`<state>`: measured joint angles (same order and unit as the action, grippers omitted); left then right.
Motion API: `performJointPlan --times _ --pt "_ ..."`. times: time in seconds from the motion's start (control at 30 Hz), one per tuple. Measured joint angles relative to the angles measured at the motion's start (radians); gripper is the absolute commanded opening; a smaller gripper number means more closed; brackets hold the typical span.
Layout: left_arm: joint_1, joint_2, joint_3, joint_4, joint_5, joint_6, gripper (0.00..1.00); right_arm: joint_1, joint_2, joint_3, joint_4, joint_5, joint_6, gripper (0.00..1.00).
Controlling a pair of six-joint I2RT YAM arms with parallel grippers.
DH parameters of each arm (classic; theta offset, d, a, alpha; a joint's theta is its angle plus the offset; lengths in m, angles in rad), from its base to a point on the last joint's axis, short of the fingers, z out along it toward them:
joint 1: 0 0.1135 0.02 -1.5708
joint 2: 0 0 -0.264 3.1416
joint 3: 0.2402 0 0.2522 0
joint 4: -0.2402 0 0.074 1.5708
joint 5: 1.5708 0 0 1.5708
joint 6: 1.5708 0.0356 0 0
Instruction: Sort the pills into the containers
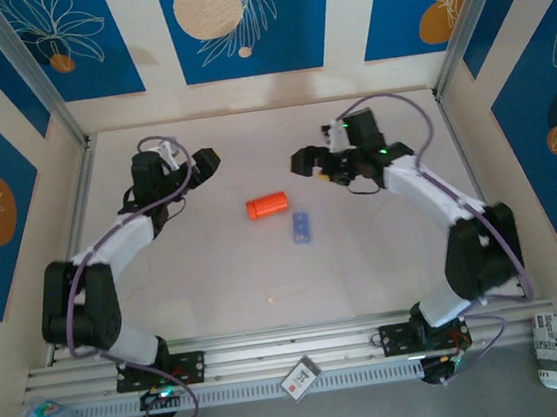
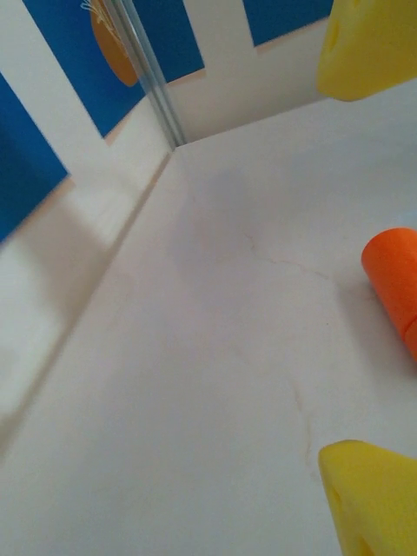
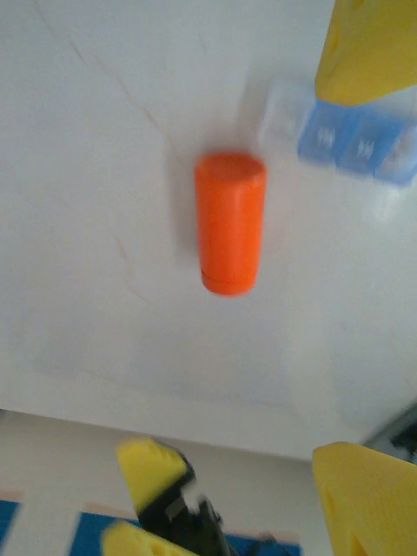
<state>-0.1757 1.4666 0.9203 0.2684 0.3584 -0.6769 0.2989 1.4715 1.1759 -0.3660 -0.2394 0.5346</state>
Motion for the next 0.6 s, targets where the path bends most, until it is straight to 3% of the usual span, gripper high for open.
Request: performJointPlan --times 0.13,0.27,0.47,0.6 --pt "0.006 -0.223 -0.092 -0.01 -0.187 0.212 1.0 -0.107 -0.238 -0.145 0.016 0.207 -0.079 0.99" --pt "0.008 -0.347 -0.26 0.056 -0.351 0.402 1.0 -0.234 -0.396 -0.36 0.116 0.388 -0.127 0.99" --pt "0.017 -0.261 -0.477 0.174 -0.52 0.614 1.0 -0.322 -0.435 -0.602 0.266 0.554 -0.19 0.99" --pt "0.023 -0.13 -0.583 0.379 -0.559 0.687 1.0 -0.323 -0.372 -0.668 0.435 0.597 -0.243 0.99"
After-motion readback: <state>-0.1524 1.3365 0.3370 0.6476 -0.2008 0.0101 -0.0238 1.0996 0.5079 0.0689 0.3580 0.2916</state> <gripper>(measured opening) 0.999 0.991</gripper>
